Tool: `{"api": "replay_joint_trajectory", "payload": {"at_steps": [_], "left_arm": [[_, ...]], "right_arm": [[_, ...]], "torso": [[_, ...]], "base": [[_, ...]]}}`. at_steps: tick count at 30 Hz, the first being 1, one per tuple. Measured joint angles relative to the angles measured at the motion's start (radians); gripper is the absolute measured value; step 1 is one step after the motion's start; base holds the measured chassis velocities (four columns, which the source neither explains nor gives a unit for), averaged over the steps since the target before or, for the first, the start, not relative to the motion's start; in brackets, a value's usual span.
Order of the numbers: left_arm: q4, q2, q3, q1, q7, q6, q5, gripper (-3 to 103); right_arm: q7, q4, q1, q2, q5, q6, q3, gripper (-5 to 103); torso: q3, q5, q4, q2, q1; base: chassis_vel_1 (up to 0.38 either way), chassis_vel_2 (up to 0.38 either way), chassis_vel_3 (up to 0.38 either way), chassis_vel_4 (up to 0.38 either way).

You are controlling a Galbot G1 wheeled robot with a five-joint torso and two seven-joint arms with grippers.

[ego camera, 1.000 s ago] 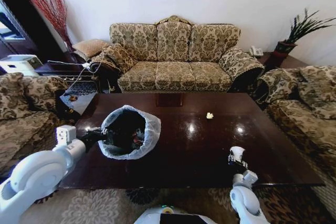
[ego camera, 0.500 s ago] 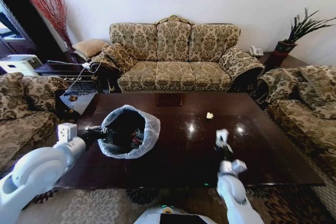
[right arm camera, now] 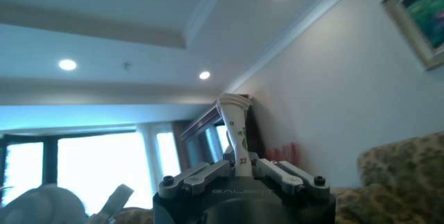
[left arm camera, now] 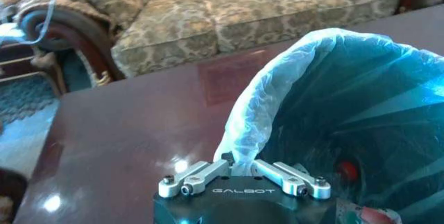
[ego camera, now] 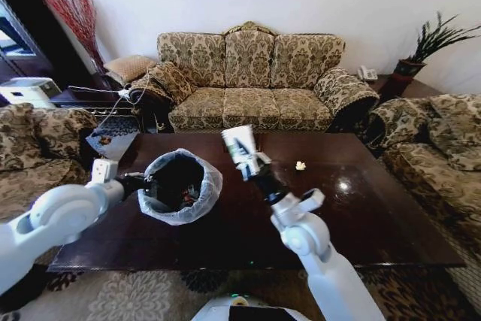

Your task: Move to the front of the table and place the trash on the table into the trash bin.

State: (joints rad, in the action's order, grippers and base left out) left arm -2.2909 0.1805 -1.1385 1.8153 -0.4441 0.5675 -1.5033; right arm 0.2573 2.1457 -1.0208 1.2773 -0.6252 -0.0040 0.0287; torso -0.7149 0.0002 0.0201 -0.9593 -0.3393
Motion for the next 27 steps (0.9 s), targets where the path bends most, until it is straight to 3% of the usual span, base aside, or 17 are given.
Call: {"api": "replay_joint_trajectory", "payload": {"at_steps": [4,10,12,16,18,20,23,25,27], "left_arm": [[-0.017,-0.022,-0.007,-0.007,-0.009,0.0,-0.014,0],[-0.055,-0.004,-0.011,-0.007,-0.01,0.0,-0.008,0],[-0.064,0.006,-0.011,-0.005,-0.01,0.0,-0.006,0],[-0.076,0.033,-0.008,0.0,-0.008,0.0,0.006,0],[-0.076,0.036,-0.007,0.001,-0.008,0.0,0.008,0],[-0.075,0.043,-0.006,0.001,-0.007,0.0,0.011,0],[-0.076,0.048,-0.006,0.001,-0.006,0.0,0.013,0],[-0.08,0.055,-0.005,0.002,-0.005,0.0,0.014,0],[-0.083,0.058,-0.004,0.003,-0.005,0.0,0.014,0]], "right_arm": [[-0.003,-0.044,0.048,0.02,0.024,-0.006,0.085,0],[-0.012,-0.103,0.072,0.051,0.08,0.004,0.131,-2],[-0.013,-0.103,0.072,0.053,0.084,0.004,0.135,3],[-0.016,-0.096,0.062,0.051,0.094,0.002,0.136,25],[-0.017,-0.094,0.059,0.049,0.095,0.002,0.135,25],[-0.017,-0.087,0.05,0.043,0.095,0.001,0.131,35],[-0.017,-0.084,0.046,0.04,0.096,0.001,0.13,41],[-0.018,-0.082,0.042,0.04,0.097,0.001,0.128,57],[-0.018,-0.08,0.042,0.039,0.097,0.001,0.128,57]], "torso": [[0.0,0.0,0.0001,0.0,0.0],[0.0,-0.0004,0.0002,0.0,0.0],[0.0,-0.0003,0.0001,0.0,0.0],[0.0,0.0,0.0001,0.0,0.0],[0.0,0.0,0.0002,0.0,0.0],[0.0,-0.0001,0.0001,0.0,0.0],[0.0,-0.0001,0.0001,0.0,0.0],[0.0,0.0,0.0001,0.0,0.0],[0.0,0.0,0.0001,0.0,0.0]], "base": [[0.0,0.0,0.0,0.0],[0.0,0.0,0.0,0.0],[0.0,0.0,0.0,0.0],[0.0,0.0,0.0,0.0],[0.0,0.0,0.0,0.0],[0.0,0.0,0.0,0.0],[0.0,0.0,0.0,0.0],[0.0,0.0,0.0,0.0],[0.0,0.0,0.0,0.0]]}}
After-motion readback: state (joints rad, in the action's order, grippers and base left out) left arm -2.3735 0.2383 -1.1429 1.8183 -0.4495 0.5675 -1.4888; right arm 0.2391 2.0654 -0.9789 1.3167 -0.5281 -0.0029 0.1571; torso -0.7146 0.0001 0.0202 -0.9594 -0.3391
